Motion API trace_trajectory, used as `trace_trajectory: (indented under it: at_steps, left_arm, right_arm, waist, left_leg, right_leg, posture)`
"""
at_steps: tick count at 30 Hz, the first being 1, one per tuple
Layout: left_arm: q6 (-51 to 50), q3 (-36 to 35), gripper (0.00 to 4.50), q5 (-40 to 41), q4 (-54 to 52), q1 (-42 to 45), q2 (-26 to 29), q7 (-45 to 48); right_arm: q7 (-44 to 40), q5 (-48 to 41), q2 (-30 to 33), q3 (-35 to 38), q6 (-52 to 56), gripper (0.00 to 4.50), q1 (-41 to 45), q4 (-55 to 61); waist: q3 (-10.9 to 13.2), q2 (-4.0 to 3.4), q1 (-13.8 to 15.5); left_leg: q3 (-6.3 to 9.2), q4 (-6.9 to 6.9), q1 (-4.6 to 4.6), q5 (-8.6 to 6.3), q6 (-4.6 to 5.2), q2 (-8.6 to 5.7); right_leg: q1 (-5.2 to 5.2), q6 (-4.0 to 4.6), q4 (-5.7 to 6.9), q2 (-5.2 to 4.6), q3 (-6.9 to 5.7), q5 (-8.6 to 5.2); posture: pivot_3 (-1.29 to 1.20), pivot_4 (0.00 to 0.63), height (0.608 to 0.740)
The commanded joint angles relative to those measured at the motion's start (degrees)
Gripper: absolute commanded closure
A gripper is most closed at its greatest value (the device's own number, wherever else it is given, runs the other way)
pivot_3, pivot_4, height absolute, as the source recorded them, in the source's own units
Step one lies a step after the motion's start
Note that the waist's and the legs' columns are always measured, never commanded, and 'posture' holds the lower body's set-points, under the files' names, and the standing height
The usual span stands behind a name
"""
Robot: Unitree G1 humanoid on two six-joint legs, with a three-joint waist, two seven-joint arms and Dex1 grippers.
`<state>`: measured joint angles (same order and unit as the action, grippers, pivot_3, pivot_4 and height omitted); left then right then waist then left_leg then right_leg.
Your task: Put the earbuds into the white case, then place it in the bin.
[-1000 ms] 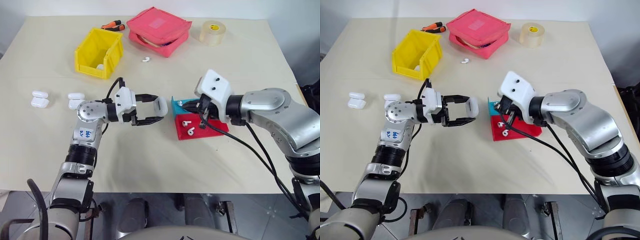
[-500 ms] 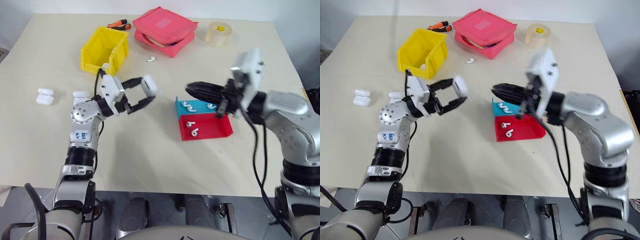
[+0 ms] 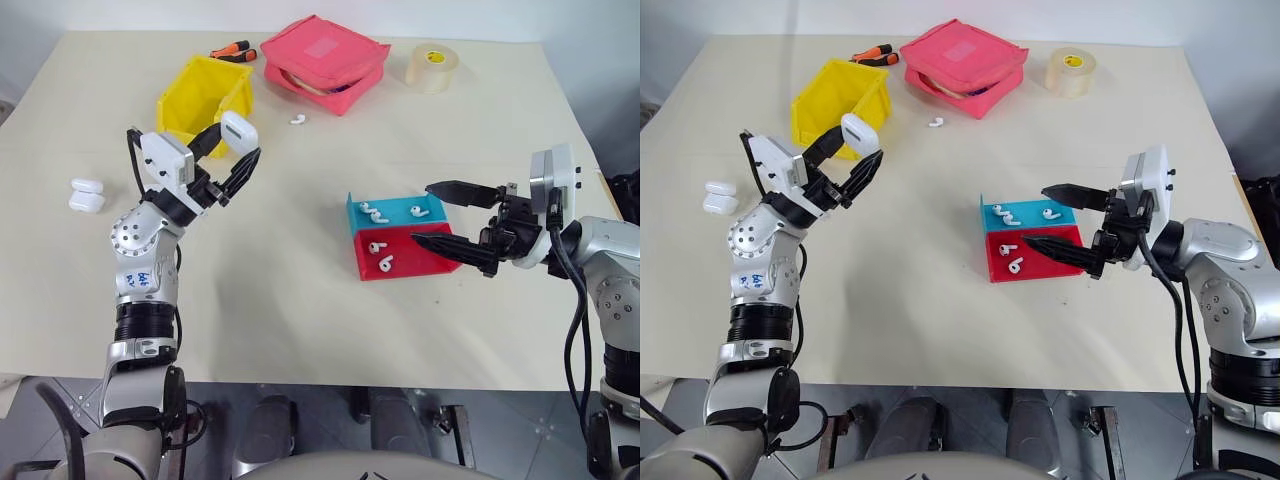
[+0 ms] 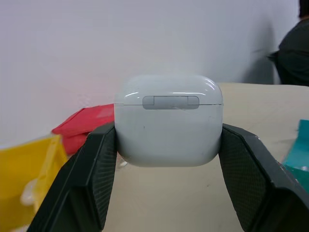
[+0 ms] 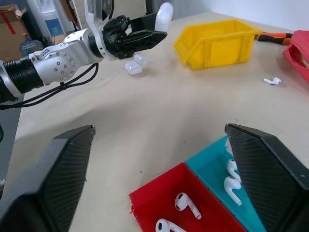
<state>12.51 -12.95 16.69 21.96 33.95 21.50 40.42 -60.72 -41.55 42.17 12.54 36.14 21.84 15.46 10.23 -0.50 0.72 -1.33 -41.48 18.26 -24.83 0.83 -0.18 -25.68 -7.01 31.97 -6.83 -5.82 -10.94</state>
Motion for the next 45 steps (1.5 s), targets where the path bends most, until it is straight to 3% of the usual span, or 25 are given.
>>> trace_trajectory:
  at_steps: [1, 5, 10, 14, 19, 24, 27, 35, 38, 45]
  left_arm:
    - [0.49, -2.78, 1.72, 1.08, -2.18, -0.42, 2.26, -2.36]
    - [-0.40, -3.68, 1.72, -1.76, 6.66, 3.09, 5.68, -6.66]
    - [1.46, -1.96, 1.72, -7.13, 29.56, 17.32, 9.75, -12.86]
    - [4.50, -0.95, 1.72, -9.84, 42.26, 26.07, 10.61, -14.95]
    - [4.04, 0.09, 1.72, -12.31, 50.59, 32.92, 9.90, -16.62]
    - [5.12, 0.17, 0.13, -14.00, 53.00, 34.41, 9.77, -21.39]
    - [4.66, 0.21, 0.06, -14.79, 53.29, 34.67, 9.87, -23.98]
    - [9.53, -0.44, 0.06, -12.43, 48.85, 30.96, 10.33, -12.78]
    - [9.73, -1.40, 0.06, -8.18, 39.68, 24.21, 10.57, -3.42]
    - [-3.32, -7.17, 0.06, 5.15, 7.00, 0.36, 13.24, 5.60]
  right_arm:
    - [-0.60, 0.10, 0.70, 0.29, -2.10, 0.03, 2.00, 0.02]
    - [-0.30, 1.33, -0.12, -1.43, -3.84, 0.03, 4.89, -1.69]
    - [-0.43, 1.89, -1.19, -3.80, -4.36, 0.03, 7.75, -2.61]
    - [-0.33, 1.74, -1.09, -4.34, -4.29, 0.03, 7.90, -2.34]
    - [0.04, 1.44, -0.52, -4.56, -3.42, 0.03, 6.66, -0.70]
    - [0.93, 1.14, -0.29, -3.97, -2.69, 0.00, 5.67, 0.48]
    - [1.18, 1.16, -0.04, -3.77, -2.41, 0.00, 5.53, 0.56]
    - [1.10, 1.42, 0.76, -3.83, -2.74, 0.00, 5.90, -0.38]
    - [0.54, 1.63, 0.68, -4.10, -3.25, 0.00, 6.44, -1.05]
    - [-4.18, 5.55, 1.62, -6.63, -7.58, 0.00, 4.83, -3.75]
  waist:
    - [0.00, 0.00, 0.01]
    - [0.00, 0.00, 0.26]
    - [0.01, 0.03, 0.69]
    - [0.02, 0.05, 0.49]
    - [0.02, 0.05, -0.25]
    - [0.02, 0.05, -1.11]
    - [0.02, 0.05, -1.22]
    - [0.02, 0.05, -0.90]
    - [0.01, 0.05, -1.09]
    - [0.02, 0.05, -2.33]
  left_leg:
    - [0.00, 0.00, 0.00, 0.00, 0.00, 0.00]
    - [0.01, 0.00, -0.02, 0.00, -0.01, 0.00]
    - [0.00, 0.00, -0.01, 0.01, -0.01, -0.03]
    - [-0.14, 0.06, -0.03, -0.01, 0.03, -0.07]
    - [-0.42, 0.16, -0.17, -0.04, 0.08, -0.06]
    - [-0.44, 0.15, -0.20, -0.04, 0.07, -0.03]
    - [-0.46, 0.15, -0.22, -0.04, 0.07, 0.00]
    - [-0.47, 0.14, -0.20, -0.04, 0.07, -0.02]
    - [-0.49, 0.14, -0.21, -0.04, 0.07, -0.01]
    - [-0.50, 0.14, -0.19, -0.04, 0.06, 0.08]
  right_leg:
    - [0.00, 0.00, 0.00, 0.00, 0.00, 0.00]
    - [0.01, 0.00, 0.00, 0.00, 0.00, 0.00]
    - [0.02, 0.03, 0.00, 0.02, -0.09, 0.03]
    - [0.01, 0.03, -0.02, -0.03, -0.42, 0.03]
    - [0.00, 0.03, -0.04, -0.10, -0.68, 0.03]
    - [0.01, 0.11, 0.00, -0.11, -0.67, 0.08]
    - [-0.01, 0.12, 0.00, -0.11, -0.67, 0.09]
    - [-0.01, 0.12, 0.00, -0.14, -0.66, 0.09]
    - [-0.01, 0.12, 0.00, -0.14, -0.66, 0.09]
    - [-0.10, 0.13, 0.03, -0.17, -0.65, 0.08]
  posture:
    - [0.00, 0.150, 0.740]
    - [0.00, 0.150, 0.740]
    - [0.00, 0.150, 0.740]
    - [0.00, 0.150, 0.740]
    - [0.00, 0.150, 0.740]
    - [0.00, 0.150, 0.740]
    - [0.00, 0.150, 0.740]
    - [0.00, 0.150, 0.740]
    - [0.00, 0.150, 0.740]
    - [0.00, 0.150, 0.740]
